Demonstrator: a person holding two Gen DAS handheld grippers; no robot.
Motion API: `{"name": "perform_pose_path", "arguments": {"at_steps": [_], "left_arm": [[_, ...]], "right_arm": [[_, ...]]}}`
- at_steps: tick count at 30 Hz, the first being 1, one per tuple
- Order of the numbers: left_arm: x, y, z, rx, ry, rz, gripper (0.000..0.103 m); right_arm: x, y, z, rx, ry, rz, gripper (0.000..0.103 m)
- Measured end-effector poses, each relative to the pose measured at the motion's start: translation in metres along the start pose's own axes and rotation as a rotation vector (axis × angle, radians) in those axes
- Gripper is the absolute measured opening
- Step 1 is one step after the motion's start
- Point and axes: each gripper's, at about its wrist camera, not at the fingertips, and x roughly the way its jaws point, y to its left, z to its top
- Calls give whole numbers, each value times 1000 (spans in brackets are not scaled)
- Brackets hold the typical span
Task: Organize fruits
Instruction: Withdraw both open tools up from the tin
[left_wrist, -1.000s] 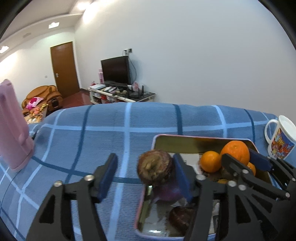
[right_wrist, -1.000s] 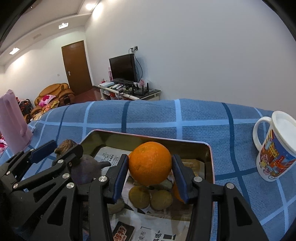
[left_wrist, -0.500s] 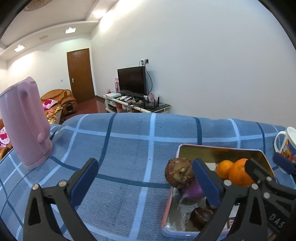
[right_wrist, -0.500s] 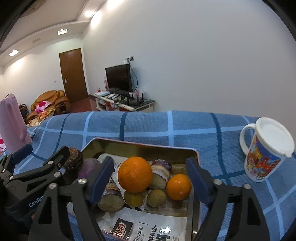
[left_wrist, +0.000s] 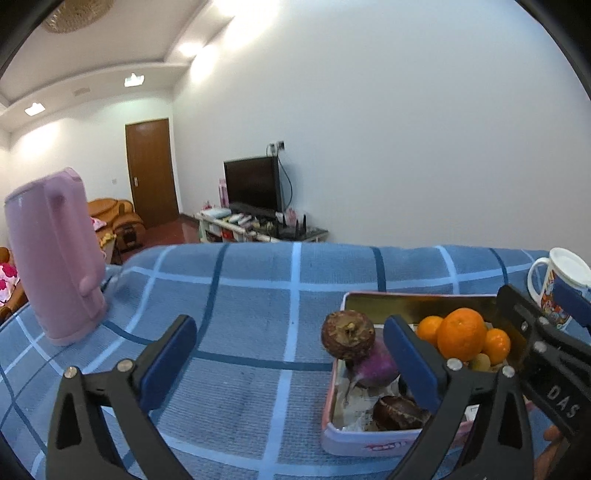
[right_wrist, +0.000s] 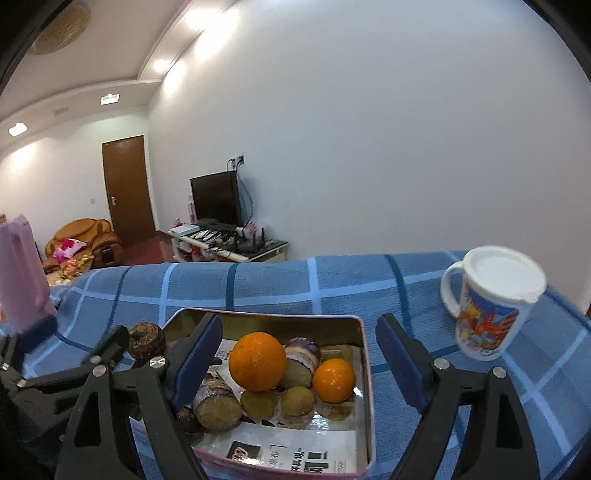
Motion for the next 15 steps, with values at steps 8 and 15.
{"name": "perform_pose_path", "arguments": {"at_steps": [8,15], "left_arm": [[-23,11,-8,6,-23,-8,103],[-38,17,-13,6,-45,-8,103]], "right_arm": [[-26,3,-6,-7,-64,-8,86],[-42,11,-12,-22,-76,-7,86]]}}
